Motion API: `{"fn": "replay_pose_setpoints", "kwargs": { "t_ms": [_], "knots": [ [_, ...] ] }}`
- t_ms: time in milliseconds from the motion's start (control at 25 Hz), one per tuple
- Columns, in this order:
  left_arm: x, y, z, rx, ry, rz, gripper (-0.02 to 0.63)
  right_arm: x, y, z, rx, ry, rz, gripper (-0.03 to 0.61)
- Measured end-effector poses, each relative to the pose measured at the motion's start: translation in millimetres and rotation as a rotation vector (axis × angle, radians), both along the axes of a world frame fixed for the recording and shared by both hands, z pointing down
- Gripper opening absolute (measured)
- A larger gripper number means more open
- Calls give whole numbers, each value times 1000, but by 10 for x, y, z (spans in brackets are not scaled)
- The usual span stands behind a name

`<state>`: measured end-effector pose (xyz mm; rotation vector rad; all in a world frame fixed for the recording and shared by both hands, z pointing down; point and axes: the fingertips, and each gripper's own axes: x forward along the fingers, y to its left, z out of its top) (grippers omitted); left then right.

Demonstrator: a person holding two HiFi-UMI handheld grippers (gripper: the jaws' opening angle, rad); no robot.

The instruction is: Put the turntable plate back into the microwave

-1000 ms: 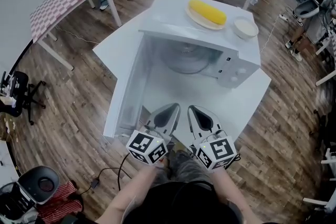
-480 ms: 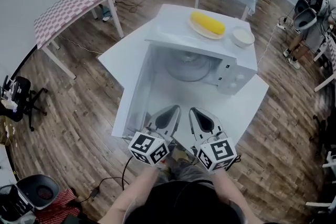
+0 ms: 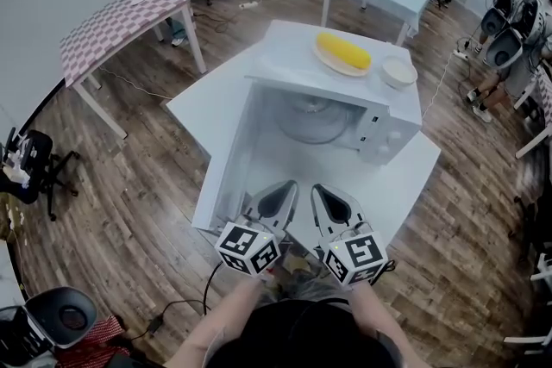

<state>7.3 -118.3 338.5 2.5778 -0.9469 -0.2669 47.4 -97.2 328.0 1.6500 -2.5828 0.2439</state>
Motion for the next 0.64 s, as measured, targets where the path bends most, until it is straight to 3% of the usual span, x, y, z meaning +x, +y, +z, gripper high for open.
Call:
{"fn": "replay_pose_setpoints", "kwargs": {
  "t_ms": [320, 640],
  "knots": [
    [24, -35, 152, -43, -23, -18, 12, 10, 17, 120, -33, 7, -6, 20],
    [146, 65, 516, -168, -58, 10, 12, 13, 104, 385, -126, -16, -26, 21]
  ]
}}
